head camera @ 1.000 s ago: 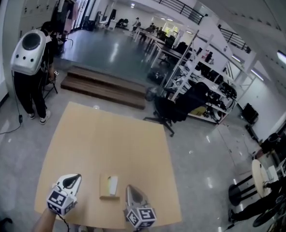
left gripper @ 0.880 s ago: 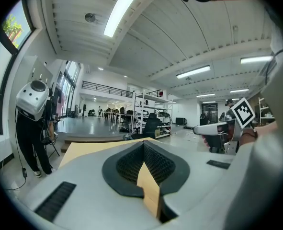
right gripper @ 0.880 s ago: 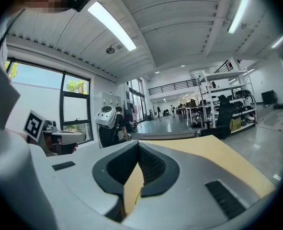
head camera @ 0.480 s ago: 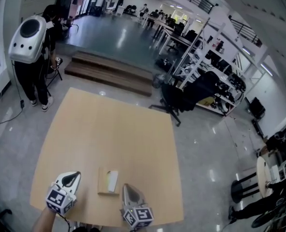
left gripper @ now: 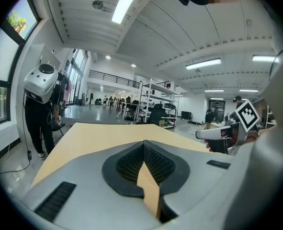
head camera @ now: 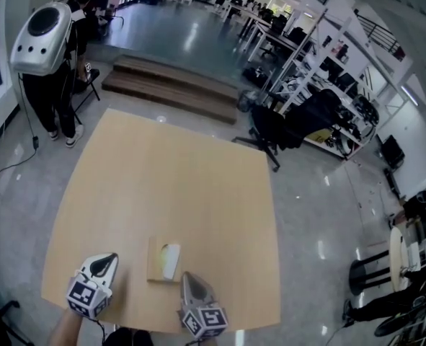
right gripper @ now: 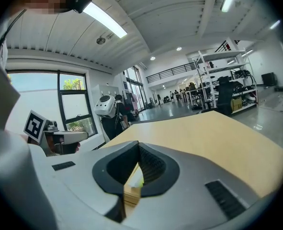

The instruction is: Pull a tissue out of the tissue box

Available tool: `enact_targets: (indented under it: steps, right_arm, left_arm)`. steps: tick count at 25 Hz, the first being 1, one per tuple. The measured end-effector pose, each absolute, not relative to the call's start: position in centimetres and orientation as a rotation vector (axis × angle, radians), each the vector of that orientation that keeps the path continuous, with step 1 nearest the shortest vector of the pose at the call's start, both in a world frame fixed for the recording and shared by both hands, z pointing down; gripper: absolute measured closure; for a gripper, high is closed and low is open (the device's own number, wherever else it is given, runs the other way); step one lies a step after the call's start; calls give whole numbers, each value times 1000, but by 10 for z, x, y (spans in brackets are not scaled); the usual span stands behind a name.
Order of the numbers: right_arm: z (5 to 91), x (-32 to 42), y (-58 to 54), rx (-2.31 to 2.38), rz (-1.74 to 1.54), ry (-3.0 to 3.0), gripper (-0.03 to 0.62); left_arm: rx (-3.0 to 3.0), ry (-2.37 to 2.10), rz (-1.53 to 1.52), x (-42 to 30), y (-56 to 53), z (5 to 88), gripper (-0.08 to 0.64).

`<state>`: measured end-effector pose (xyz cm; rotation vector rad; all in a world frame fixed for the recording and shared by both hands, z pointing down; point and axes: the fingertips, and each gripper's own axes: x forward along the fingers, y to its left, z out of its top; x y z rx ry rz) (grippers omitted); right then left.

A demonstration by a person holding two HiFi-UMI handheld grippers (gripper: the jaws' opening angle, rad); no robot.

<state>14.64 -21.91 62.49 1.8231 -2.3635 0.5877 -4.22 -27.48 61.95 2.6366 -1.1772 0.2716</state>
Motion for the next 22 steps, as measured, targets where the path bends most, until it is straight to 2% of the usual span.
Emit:
enact_targets:
  steps: [22]
  right_arm:
    - [686,142,-205,1787,734,-2327,589]
  left_arm:
    - [2587,-1146,357,-41,-260,680,554]
